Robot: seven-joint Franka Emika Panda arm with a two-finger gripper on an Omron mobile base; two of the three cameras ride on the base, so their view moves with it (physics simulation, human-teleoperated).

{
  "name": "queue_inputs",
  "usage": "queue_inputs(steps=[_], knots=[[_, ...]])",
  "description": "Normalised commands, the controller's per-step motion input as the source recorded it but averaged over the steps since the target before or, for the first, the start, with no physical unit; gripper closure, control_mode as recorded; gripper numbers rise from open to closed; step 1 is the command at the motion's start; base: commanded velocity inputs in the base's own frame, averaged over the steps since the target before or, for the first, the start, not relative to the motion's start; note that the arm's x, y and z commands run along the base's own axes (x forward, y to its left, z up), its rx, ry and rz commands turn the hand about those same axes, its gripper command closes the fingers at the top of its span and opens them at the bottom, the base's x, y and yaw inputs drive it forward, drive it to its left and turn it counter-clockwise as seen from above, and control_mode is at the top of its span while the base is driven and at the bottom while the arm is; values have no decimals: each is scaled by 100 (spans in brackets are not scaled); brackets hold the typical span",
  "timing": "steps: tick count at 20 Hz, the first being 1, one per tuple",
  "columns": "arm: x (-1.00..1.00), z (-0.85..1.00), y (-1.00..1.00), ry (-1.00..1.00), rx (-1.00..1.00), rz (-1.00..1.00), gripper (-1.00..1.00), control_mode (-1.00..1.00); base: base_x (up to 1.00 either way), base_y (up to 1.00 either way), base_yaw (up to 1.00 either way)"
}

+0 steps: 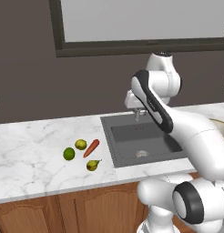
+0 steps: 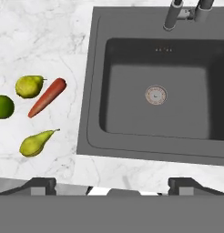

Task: There is a mixed pile of frozen fruits and vegetables on the counter. Locate all the frozen vegetables and place the items in a bowl on the counter. Take all the frozen fruits and defrost them in a running sink.

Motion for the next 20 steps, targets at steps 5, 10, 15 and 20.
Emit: queue_inputs(steps=[5, 10, 15, 20], knots=[[12, -14, 40, 5, 0, 0, -100, -100, 0, 0, 0], [19, -25, 42, 6, 0, -1, -100, -100, 0, 0, 0], [22, -30, 42, 8, -1, -1, -100, -100, 0, 0, 0], [9, -19, 16, 2, -9, 0, -100, -100, 0, 0, 0]])
